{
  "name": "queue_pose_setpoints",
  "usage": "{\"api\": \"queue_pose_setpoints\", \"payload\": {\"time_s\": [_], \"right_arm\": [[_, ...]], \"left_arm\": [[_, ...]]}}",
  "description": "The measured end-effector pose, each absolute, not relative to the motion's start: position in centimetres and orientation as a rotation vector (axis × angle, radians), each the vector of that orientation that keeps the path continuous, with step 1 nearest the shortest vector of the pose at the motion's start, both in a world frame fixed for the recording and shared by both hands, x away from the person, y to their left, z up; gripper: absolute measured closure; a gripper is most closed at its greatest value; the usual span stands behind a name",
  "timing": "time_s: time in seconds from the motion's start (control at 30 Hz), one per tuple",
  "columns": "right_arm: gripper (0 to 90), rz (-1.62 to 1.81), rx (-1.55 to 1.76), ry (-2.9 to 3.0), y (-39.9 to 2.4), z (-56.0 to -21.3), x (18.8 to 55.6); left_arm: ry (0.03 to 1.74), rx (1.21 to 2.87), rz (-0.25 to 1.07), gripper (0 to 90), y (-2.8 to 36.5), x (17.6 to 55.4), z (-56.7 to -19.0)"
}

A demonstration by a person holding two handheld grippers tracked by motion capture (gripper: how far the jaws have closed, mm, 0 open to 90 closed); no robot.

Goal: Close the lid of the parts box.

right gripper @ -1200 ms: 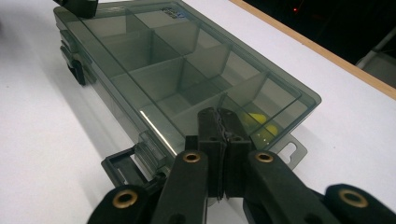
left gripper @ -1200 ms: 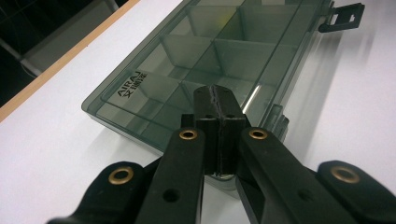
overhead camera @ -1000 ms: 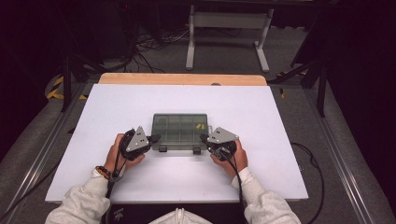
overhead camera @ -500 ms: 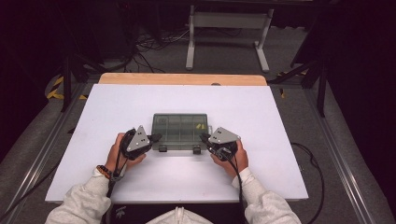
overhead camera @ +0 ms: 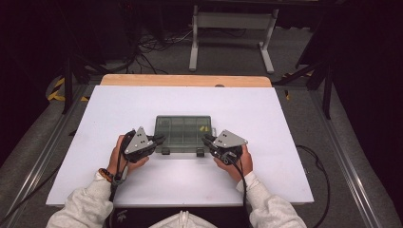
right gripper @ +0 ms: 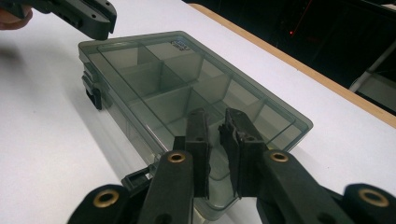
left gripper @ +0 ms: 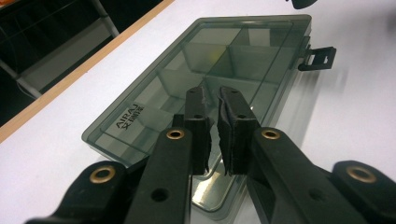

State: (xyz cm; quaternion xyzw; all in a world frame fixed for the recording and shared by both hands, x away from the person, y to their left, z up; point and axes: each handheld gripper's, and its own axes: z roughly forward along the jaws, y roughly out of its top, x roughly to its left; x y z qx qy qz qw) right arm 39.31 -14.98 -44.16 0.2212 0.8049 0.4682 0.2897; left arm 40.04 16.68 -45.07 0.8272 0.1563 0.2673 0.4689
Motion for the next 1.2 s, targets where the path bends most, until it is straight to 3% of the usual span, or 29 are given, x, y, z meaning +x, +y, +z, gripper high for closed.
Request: {"api": "queue_pose_setpoints", "payload": {"time_s": [0.3, 0.7, 1.0, 1.2], "right_arm": [[70.9, 1.261, 0.574, 2.138, -14.86, -44.0, 39.11], [47.0, 1.271, 0.585, 2.12, -14.72, -43.99, 39.12], [23.7, 1.274, 0.635, 2.1, -14.8, -43.98, 39.42], [13.0, 1.289, 0.677, 2.079, -14.98, -43.89, 39.66]], "left_arm": [[0.369, 2.018, 0.642, 73.0, 16.47, 40.02, -45.16], [0.365, 1.995, 0.656, 57.6, 16.32, 39.7, -45.06], [0.396, 1.98, 0.691, 37.6, 16.21, 39.64, -45.05], [0.424, 1.974, 0.68, 19.7, 16.07, 39.85, -45.28]]}}
